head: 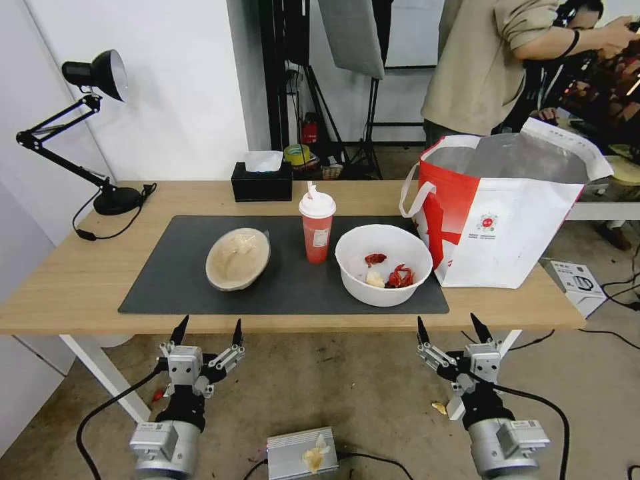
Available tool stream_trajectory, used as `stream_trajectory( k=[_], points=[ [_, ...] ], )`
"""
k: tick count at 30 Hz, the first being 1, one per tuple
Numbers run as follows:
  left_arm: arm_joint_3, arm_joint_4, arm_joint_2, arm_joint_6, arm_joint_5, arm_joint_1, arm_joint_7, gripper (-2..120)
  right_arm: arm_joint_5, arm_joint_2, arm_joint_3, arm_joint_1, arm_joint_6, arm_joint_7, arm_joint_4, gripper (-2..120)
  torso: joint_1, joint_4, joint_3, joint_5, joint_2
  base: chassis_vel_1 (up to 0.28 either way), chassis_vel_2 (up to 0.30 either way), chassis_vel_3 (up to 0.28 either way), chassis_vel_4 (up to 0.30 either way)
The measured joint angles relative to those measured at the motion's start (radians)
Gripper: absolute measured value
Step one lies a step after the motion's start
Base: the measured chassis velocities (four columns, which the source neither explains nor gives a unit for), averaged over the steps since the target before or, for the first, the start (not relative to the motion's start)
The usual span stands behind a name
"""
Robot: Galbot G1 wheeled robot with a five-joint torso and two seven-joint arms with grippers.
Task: Pick up the trash from the table and place it into the takeout bag.
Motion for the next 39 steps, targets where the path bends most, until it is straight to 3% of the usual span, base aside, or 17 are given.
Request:
stream_trajectory(
  k=[9, 13, 16, 24, 35, 39],
  points=[
    [0.001, 0.006, 0.020, -0.003, -0.022, -0.005, -0.020, 100, 0.015, -0.015, 0.012, -0.001, -0.002, -0.001, 0.000, 97, 0.000, 0.0002, 0.000, 0.0002, 0.000, 0.000, 0.000, 0.000, 0.000],
    [0.004, 0.053, 0.180, -0.047, -0.181, -0.052, -0.178, 100, 0.137, -0.123, 0.110, -0.008, -0.041, -0.010, 0.000, 100, 0.000, 0.0000, 0.000, 0.0000, 0.000, 0.000, 0.000, 0.000, 0.000],
    [0.003, 0.067, 0.234, -0.065, -0.238, -0.067, -0.230, 100, 0.205, -0.184, 0.164, -0.012, -0.063, -0.015, 0.001, 100, 0.000, -0.0003, 0.000, 0.0000, 0.000, 0.000, 0.000, 0.000, 0.000],
    [0.013, 0.033, 0.253, -0.090, -0.281, -0.053, -0.214, 100, 0.449, -0.404, 0.353, -0.024, -0.123, -0.043, 0.006, 100, 0.000, -0.0001, 0.000, 0.0002, 0.000, 0.000, 0.000, 0.000, 0.000],
    [0.028, 0.015, 0.258, -0.126, -0.280, -0.042, -0.163, 100, 0.493, -0.484, 0.383, -0.048, -0.079, -0.083, 0.048, 100, 0.000, 0.0000, 0.000, 0.0001, 0.000, 0.000, 0.000, 0.000, 0.000],
    [0.042, 0.015, 0.276, -0.170, -0.285, -0.028, -0.109, 100, 0.534, -0.583, 0.386, -0.064, -0.085, -0.057, 0.085, 100, 0.000, -0.0002, 0.000, 0.0003, 0.000, 0.000, 0.000, 0.000, 0.000]
  ],
)
